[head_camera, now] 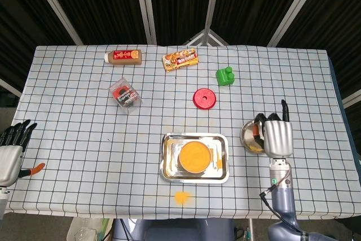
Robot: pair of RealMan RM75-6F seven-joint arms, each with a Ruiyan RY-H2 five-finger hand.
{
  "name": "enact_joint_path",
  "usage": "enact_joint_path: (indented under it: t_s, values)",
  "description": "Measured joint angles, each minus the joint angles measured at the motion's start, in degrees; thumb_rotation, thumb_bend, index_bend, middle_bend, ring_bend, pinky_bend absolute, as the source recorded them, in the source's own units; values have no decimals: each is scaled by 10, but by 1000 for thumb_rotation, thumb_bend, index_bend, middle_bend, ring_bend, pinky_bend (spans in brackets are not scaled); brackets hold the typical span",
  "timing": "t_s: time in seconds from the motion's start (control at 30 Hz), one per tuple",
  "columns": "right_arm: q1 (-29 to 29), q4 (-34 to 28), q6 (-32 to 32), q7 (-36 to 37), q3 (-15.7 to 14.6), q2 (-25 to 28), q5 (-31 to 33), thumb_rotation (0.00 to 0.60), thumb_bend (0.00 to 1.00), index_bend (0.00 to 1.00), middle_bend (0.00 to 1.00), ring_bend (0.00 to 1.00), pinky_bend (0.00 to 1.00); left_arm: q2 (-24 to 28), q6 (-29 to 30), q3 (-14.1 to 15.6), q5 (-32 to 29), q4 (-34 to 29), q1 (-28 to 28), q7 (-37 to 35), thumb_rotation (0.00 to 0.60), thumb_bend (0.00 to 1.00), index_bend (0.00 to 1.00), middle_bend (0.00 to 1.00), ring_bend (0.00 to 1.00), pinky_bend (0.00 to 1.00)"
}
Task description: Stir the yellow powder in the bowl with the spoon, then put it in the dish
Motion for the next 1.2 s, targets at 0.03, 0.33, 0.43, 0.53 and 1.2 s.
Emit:
enact_joint_path:
  t_s: [0.03, 0.33, 0.43, 0.53, 1.2]
  values:
    - [0, 6, -1, 6, -2, -2, 2, 600, 762, 933, 807, 487, 0, 0, 0, 0, 0, 0, 0, 0, 600, 0, 0, 0, 0, 0]
    - [0, 57, -15, 31, -16, -26, 24, 600, 762, 933, 808, 488, 0, 0, -1, 0, -1, 0, 0, -2, 600, 0, 0, 0, 0, 0]
    - [0, 71, -15, 40, -20, -32, 26, 600, 762, 933, 808, 487, 0, 0, -1, 1, 0, -1, 0, -1, 600, 0, 0, 0, 0, 0]
    - [-1, 86, -16, 47, -25, -36, 28, 600, 762, 933, 808, 487, 0, 0, 0, 1, 1, -1, 1, 0, 600, 0, 0, 0, 0, 0]
    - [-2, 176, -10, 113, -29, -60, 24, 600, 762, 882, 805, 451, 0, -3, -1, 1, -2, 0, 1, 2, 600, 0, 0, 0, 0, 0]
